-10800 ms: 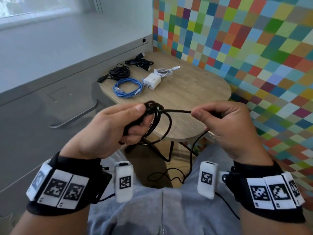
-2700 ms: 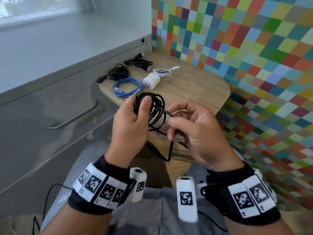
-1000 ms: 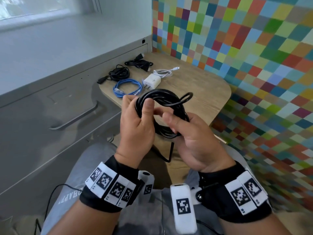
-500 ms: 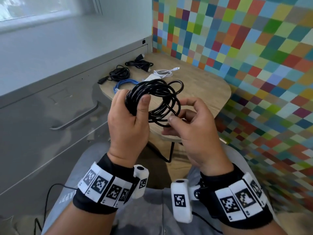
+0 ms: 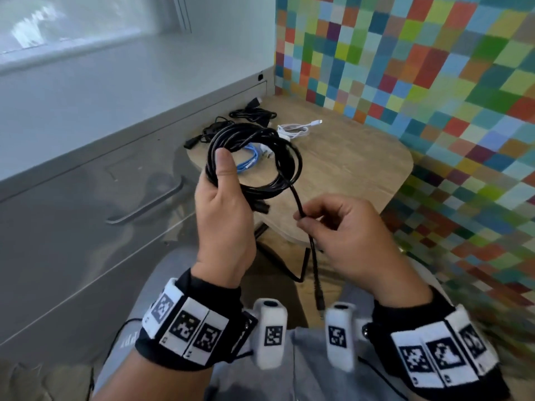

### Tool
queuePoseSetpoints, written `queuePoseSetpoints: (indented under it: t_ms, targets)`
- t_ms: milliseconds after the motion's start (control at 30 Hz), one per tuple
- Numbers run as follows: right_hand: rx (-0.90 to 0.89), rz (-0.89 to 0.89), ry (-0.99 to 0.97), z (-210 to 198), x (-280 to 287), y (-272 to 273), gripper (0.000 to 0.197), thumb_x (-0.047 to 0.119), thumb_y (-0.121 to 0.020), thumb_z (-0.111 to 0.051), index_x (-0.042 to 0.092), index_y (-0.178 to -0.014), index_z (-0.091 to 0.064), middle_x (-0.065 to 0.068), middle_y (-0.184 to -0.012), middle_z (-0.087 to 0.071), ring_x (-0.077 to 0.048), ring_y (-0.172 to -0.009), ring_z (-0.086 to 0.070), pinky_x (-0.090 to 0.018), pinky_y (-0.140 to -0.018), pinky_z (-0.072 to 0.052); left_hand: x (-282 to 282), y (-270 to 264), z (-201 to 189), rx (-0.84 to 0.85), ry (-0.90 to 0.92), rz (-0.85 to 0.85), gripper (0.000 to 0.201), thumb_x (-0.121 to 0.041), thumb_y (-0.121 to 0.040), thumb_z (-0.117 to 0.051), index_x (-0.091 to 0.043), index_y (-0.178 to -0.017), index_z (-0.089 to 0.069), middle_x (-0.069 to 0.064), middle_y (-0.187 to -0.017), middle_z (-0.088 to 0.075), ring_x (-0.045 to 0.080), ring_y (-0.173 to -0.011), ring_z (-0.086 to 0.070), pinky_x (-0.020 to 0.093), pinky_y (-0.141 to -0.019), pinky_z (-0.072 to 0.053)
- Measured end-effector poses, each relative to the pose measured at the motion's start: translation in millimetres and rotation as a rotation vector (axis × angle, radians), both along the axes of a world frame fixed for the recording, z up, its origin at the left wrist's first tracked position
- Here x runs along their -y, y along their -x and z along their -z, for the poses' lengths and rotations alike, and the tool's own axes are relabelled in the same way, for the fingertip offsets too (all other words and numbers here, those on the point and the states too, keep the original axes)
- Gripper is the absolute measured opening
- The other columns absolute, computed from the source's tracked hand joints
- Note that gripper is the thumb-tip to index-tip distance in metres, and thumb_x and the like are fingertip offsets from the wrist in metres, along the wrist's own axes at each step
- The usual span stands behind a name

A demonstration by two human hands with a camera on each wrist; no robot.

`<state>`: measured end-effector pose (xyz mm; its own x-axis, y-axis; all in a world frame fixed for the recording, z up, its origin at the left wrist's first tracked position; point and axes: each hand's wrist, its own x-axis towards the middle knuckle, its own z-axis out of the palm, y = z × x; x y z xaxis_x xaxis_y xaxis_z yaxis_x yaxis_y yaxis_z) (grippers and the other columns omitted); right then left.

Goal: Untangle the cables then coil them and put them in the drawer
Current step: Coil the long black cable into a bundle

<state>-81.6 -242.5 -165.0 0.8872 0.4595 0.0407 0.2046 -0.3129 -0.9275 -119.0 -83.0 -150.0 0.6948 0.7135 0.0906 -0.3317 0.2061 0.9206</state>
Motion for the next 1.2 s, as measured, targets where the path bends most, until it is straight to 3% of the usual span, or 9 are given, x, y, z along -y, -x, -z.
queuePoseSetpoints:
  t_ms: [100,167,300,433,667,833,1000,1133,1200]
  targets:
    - [-0.184,-0.017,-0.266,6,-16,12,0.014,0.002,-0.101,-0.061,0.012,-0.093,-0.066,-0.006,-0.089,-0.077,-0.020,-0.061,-0.063,-0.040,-0.062,-0.057,15,4,-3,-0.041,0.129,0.129,0.029,-0.037,-0.109,-0.045,-0.013,-0.101,-0.058,0.006,-0.073,-0.064,0.025,-0.065,-0.064,0.032,-0.057,-0.054]
    - [-0.263,-0.036,-0.425,8,-22,16,0.003,0.010,-0.098,-0.063,0.009,-0.097,-0.065,-0.008,-0.085,-0.072,-0.025,-0.065,-0.062,-0.045,-0.067,-0.055,19,6,-5,-0.045,0.148,0.172,0.028,-0.036,-0.109,-0.044,-0.012,-0.103,-0.058,0.007,-0.071,-0.065,0.026,-0.068,-0.065,0.037,-0.065,-0.055]
    - [-0.231,0.021,-0.510,8,-26,19,0.031,0.037,-0.090,-0.076,0.012,-0.106,-0.068,-0.005,-0.077,-0.067,-0.018,-0.062,-0.058,-0.045,-0.066,-0.054,17,7,-2,-0.056,0.147,0.267,0.024,-0.031,-0.109,-0.047,-0.011,-0.107,-0.062,0.009,-0.085,-0.068,0.024,-0.078,-0.067,0.040,-0.078,-0.058]
    - [-0.128,0.152,-0.525,7,-22,11,0.018,0.028,-0.090,-0.070,0.021,-0.105,-0.075,0.006,-0.075,-0.069,-0.010,-0.064,-0.059,-0.034,-0.060,-0.056,13,10,4,-0.108,0.062,0.395,0.024,-0.029,-0.106,-0.054,-0.015,-0.121,-0.067,0.008,-0.119,-0.074,0.027,-0.116,-0.068,0.048,-0.103,-0.050]
    - [-0.091,0.170,-0.571,5,-3,-6,0.024,0.027,-0.084,-0.069,0.013,-0.102,-0.076,0.014,-0.071,-0.068,0.000,-0.062,-0.056,-0.017,-0.057,-0.047,-6,13,5,-0.118,0.030,0.625,0.026,-0.019,-0.088,-0.064,-0.009,-0.110,-0.072,0.015,-0.108,-0.073,0.027,-0.097,-0.066,0.037,-0.086,-0.049]
    - [-0.103,0.128,-0.522,9,3,-10,0.028,0.026,-0.085,-0.069,0.008,-0.105,-0.076,0.013,-0.071,-0.069,-0.002,-0.060,-0.056,-0.030,-0.063,-0.049,-12,14,8,-0.105,0.035,0.656,0.023,-0.010,-0.084,-0.066,-0.005,-0.104,-0.076,0.016,-0.103,-0.076,0.025,-0.096,-0.070,0.030,-0.086,-0.056]
    - [-0.115,0.083,-0.494,7,9,-12,0.022,0.028,-0.083,-0.073,0.014,-0.098,-0.080,0.004,-0.072,-0.069,-0.007,-0.062,-0.057,-0.016,-0.057,-0.045,-22,15,5,-0.112,0.076,0.675,0.040,-0.002,-0.079,-0.067,0.001,-0.119,-0.065,0.019,-0.096,-0.076,0.029,-0.085,-0.076,0.029,-0.077,-0.062]
    - [-0.089,0.031,-0.398,5,8,-9,0.028,0.026,-0.083,-0.073,0.011,-0.104,-0.080,-0.009,-0.086,-0.077,-0.013,-0.067,-0.063,-0.029,-0.060,-0.054,-15,17,7,-0.148,0.105,0.726,0.035,0.001,-0.080,-0.063,-0.002,-0.113,-0.075,0.020,-0.095,-0.074,0.028,-0.077,-0.074,0.028,-0.071,-0.062]
    - [-0.081,0.031,-0.383,3,9,-10,0.028,0.027,-0.080,-0.075,0.012,-0.103,-0.080,-0.011,-0.089,-0.079,-0.010,-0.066,-0.064,-0.025,-0.059,-0.052,-12,17,8,-0.168,0.112,0.773,0.028,0.003,-0.082,-0.070,-0.009,-0.105,-0.081,0.020,-0.100,-0.076,0.025,-0.074,-0.074,0.026,-0.069,-0.061]
